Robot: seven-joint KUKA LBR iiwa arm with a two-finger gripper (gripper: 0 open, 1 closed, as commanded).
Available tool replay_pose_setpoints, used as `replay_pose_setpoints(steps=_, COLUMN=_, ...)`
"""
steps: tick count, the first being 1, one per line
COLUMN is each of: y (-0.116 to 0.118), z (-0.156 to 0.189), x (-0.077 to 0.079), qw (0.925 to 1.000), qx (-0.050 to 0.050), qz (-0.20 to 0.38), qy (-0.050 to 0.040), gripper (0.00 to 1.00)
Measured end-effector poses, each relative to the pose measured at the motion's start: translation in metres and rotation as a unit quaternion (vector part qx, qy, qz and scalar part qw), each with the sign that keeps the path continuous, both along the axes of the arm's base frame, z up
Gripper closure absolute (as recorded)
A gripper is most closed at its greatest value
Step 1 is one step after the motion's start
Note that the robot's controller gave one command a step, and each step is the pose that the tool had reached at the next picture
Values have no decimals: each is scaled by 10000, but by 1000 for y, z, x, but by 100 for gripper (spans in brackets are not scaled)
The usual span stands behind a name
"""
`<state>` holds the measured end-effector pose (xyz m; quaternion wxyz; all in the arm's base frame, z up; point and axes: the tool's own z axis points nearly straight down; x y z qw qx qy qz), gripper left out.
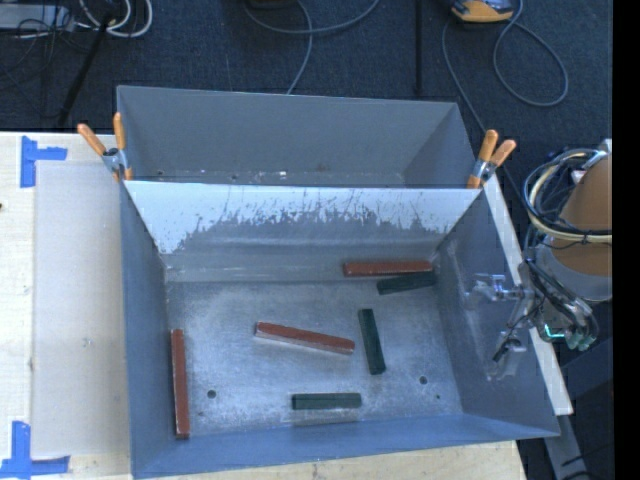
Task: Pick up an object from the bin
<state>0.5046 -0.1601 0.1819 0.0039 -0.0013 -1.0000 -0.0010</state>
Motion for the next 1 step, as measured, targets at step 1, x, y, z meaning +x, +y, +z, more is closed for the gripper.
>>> replay_pose_setpoints(steps=1, y=98, z=-98, x=-20, qw=9925, qx=15, qz=1219, qy=-21, gripper=0)
